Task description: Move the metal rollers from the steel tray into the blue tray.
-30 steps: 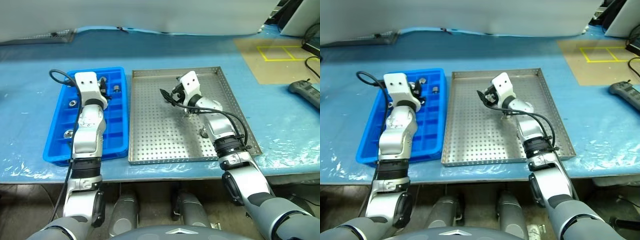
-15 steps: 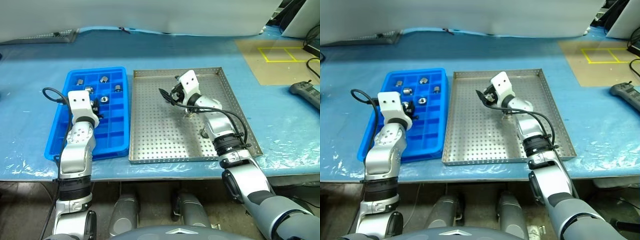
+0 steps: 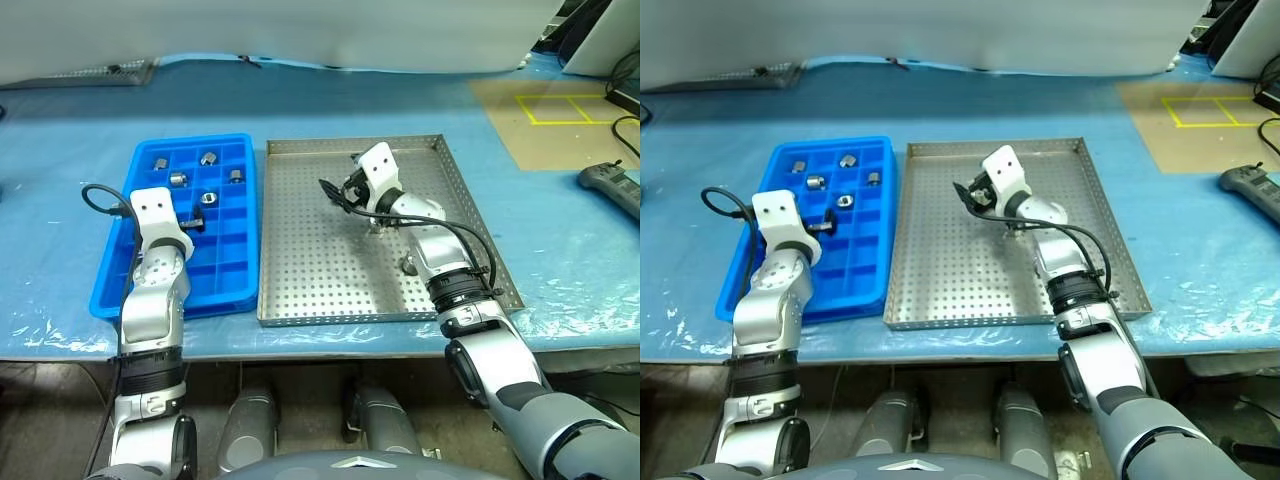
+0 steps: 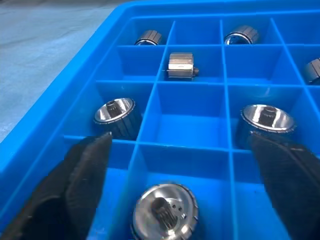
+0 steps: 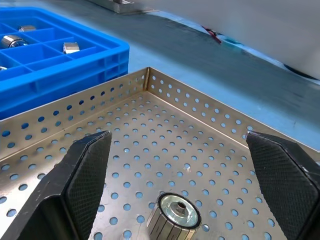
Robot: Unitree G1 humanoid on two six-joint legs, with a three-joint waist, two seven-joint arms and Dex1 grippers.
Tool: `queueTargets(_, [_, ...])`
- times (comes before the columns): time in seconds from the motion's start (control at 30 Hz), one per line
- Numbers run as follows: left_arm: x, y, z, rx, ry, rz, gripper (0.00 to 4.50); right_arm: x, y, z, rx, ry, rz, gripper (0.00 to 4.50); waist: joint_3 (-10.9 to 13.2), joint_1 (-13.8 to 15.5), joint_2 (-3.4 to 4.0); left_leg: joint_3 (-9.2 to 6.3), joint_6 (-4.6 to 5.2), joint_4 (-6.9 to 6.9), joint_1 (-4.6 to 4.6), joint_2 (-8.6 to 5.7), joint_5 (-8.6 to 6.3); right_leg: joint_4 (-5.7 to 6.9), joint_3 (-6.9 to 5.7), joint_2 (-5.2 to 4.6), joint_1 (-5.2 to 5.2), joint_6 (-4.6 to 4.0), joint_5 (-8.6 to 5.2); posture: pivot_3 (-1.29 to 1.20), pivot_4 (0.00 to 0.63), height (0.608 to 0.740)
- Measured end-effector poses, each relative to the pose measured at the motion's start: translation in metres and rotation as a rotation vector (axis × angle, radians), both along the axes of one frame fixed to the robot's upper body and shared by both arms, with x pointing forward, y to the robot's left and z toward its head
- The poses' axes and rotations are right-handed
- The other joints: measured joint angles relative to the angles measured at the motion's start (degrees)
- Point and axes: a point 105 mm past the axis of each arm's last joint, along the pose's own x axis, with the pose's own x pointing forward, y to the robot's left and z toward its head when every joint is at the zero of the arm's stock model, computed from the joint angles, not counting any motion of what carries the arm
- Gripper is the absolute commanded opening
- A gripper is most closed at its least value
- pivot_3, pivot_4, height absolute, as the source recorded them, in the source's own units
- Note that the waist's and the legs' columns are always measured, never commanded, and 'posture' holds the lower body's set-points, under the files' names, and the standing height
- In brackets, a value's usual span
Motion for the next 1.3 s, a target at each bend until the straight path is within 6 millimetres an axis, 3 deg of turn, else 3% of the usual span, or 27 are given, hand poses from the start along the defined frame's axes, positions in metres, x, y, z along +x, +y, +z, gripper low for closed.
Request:
queueTargets(0.1, [0.021, -0.033, 0.019, -0.056, -0.089, -0.218, 4.47, -0.001, -0.005, -0.002, 0.006, 0.004, -0.021, 4.5, 0.0, 0.4, 0.0, 0.01, -0.01, 0.0, 0.01, -0.01, 0.08, 0.0, 0.01, -0.01, 0.01, -0.12, 0.07, -0.03, 0.15, 0.74])
queueTargets(0.23, [0.042, -0.101, 0.038, -0.039, -0.151, -0.605, 4.47, -0.005, -0.018, 0.006, 0.062, -0.002, -0.057, 4.5, 0.0, 0.4, 0.0, 0.09, 0.02, 0.0, 0.09, -0.01, 0.14, -0.01, 0.07, -0.02, 0.04, -0.18, 0.12, -0.1, 0.15, 0.74])
queueTargets(0.3, [0.046, -0.12, 0.036, -0.029, -0.143, -0.725, 4.47, -0.008, -0.028, 0.01, 0.072, -0.006, -0.084, 4.5, 0.0, -0.7, 0.0, 0.15, -0.01, -0.05, 0.13, -0.01, 0.15, 0.0, 0.11, -0.01, 0.04, -0.18, 0.13, -0.14, 0.15, 0.74])
queueTargets(0.4, [0.056, -0.145, 0.021, 0.052, -0.062, -0.882, 4.47, -0.017, -0.06, 0.003, 0.049, 0.005, -0.167, 4.5, 0.0, -1.3, 0.0, 0.18, -0.07, -0.18, 0.22, -0.01, 0.21, -0.03, 0.13, 0.02, 0.06, -0.16, 0.13, -0.25, 0.15, 0.74])
queueTargets(0.63, [0.074, -0.157, -0.001, 0.117, 0.042, -0.918, 4.47, -0.035, -0.097, -0.003, 0.054, 0.014, -0.33, 4.5, 0.0, -5.4, 0.0, 0.25, -0.25, -0.3, 0.29, 0.04, 0.33, -0.11, 0.19, 0.09, 0.11, -0.12, 0.16, -0.39, 0.15, 0.74])
queueTargets(0.83, [0.079, -0.19, 0.011, 0.139, 0.003, -0.952, 4.47, -0.052, -0.104, -0.011, 0.049, 0.017, -0.399, 4.5, 0.0, -6.8, 0.0, 0.29, -0.17, -0.3, 0.29, 0.17, 0.29, -0.24, 0.19, 0.2, 0.17, -0.17, 0.21, -0.43, 0.15, 0.74])
queueTargets(0.97, [0.085, -0.191, 0.015, 0.161, -0.003, -0.89, 4.47, -0.057, -0.109, -0.013, 0.049, 0.023, -0.43, 4.5, 0.0, -7.9, 0.0, 0.35, -0.15, -0.3, 0.31, 0.21, 0.27, -0.31, 0.22, 0.27, 0.27, -0.16, 0.23, -0.49, 0.15, 0.74])
queueTargets(1.3, [0.088, -0.181, -0.011, 0.216, 0.096, -0.732, 4.47, -0.066, -0.116, -0.017, 0.041, 0.032, -0.474, 4.5, 0.0, -10.1, 0.0, 0.34, -0.07, -0.28, 0.1, 0.21, 0.22, -0.55, 0.2, 0.31, 0.32, -0.03, 0.32, -0.5, 0.15, 0.74])
